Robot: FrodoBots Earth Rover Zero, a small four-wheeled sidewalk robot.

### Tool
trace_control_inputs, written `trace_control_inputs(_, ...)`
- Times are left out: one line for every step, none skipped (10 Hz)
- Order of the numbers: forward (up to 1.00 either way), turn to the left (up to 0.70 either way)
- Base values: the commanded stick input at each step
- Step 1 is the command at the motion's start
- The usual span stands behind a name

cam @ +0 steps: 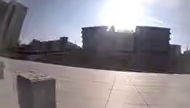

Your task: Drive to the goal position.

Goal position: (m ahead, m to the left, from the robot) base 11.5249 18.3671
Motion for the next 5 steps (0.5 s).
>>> trace_control_inputs(1.0, -0.09)
trace_control_inputs(1.0, -0.09)
trace_control_inputs(1.0, -0.09)
trace_control_inputs(1.0, -0.09)
trace_control_inputs(1.0, -0.09)
